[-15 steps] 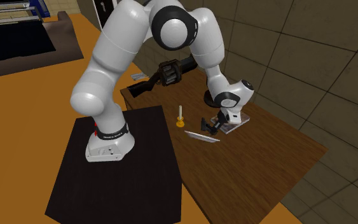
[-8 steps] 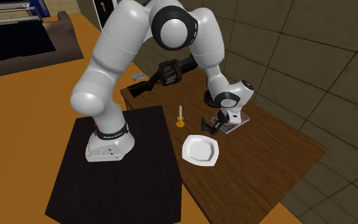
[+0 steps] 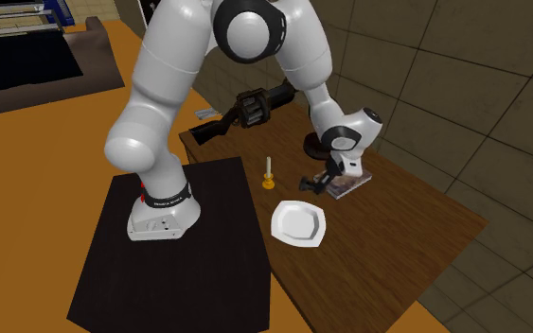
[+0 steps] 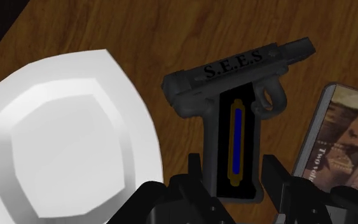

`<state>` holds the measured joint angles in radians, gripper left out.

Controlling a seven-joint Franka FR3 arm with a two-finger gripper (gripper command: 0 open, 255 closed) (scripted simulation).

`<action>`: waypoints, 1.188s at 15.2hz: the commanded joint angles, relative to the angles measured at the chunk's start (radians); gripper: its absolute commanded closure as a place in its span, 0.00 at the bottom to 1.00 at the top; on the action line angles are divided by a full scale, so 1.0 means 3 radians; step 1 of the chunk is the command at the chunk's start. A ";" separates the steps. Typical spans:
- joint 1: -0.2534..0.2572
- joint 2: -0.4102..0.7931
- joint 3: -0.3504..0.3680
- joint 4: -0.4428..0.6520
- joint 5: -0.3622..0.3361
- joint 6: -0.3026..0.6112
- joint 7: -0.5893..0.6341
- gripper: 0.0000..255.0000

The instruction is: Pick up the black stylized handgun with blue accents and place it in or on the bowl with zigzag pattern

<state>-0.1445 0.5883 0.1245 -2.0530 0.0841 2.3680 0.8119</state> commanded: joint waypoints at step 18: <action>-0.0037 -0.0719 0.0042 -0.0079 0.0047 -0.0636 0.0039 1.00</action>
<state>-0.1560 0.3818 0.1361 -2.0792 0.0976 2.1886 0.8216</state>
